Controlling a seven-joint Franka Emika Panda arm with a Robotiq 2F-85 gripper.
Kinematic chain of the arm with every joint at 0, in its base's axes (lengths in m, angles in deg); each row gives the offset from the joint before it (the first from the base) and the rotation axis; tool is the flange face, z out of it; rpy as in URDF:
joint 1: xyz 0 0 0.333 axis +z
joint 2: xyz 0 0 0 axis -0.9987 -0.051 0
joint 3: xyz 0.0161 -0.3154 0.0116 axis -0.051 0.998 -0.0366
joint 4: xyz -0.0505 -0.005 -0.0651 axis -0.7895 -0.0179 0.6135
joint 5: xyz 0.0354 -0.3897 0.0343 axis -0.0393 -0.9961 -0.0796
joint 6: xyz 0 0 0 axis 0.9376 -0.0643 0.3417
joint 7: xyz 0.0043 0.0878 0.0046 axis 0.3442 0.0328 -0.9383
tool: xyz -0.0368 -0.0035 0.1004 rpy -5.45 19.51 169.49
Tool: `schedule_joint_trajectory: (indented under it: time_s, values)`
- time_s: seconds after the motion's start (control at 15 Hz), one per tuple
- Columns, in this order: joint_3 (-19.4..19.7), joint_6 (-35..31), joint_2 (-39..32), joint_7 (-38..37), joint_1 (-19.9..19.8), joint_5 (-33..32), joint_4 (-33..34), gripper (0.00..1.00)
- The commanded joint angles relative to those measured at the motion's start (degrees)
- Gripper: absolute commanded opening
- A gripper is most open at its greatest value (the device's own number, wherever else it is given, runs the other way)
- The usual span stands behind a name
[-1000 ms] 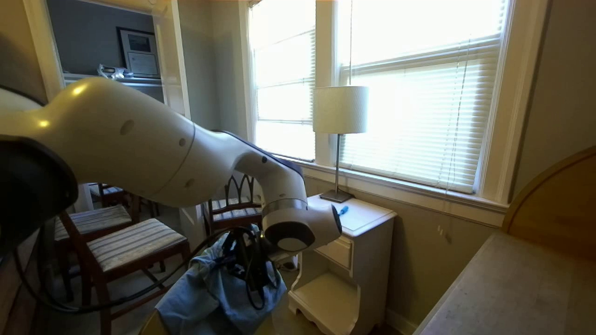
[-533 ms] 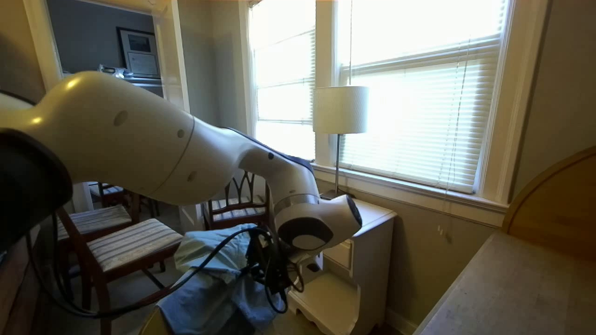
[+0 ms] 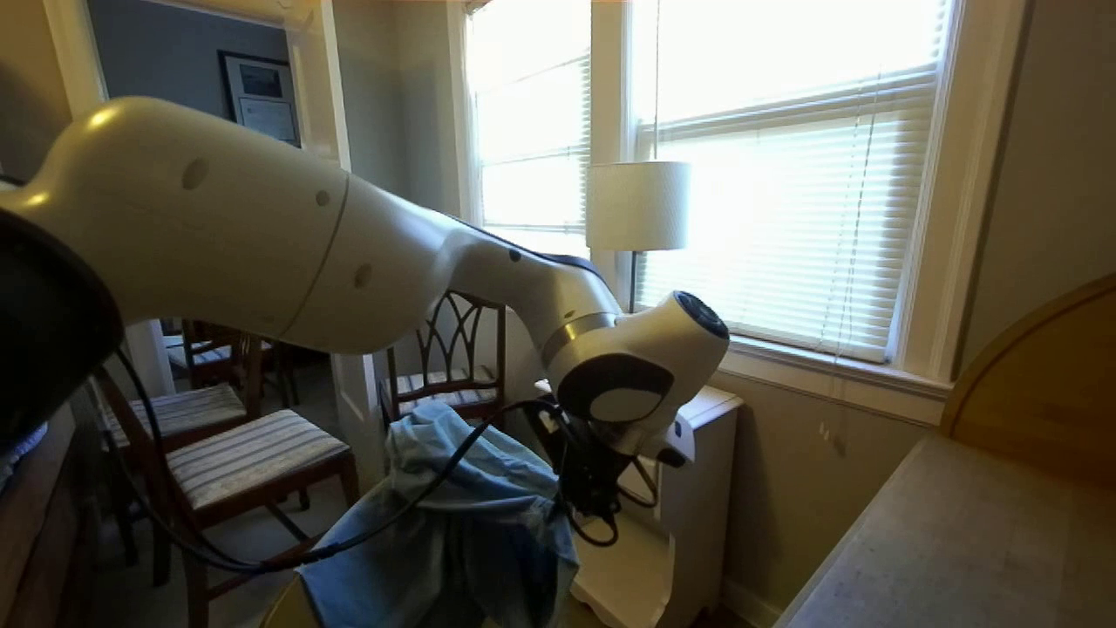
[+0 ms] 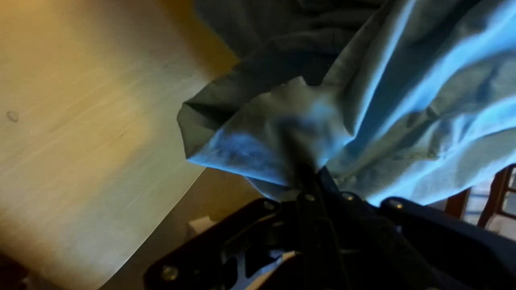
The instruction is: Move the cloth to the chest of drawers
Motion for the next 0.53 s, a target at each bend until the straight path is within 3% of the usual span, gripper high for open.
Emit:
schedule_joint_trajectory:
  time_s: [0.0,0.47]
  values:
    - [3.9,-7.1,1.5,-6.4,1.7,-1.8,1.0,0.01]
    - [15.4,-14.3,4.2,-23.6,4.5,-5.3,-0.2,0.01]
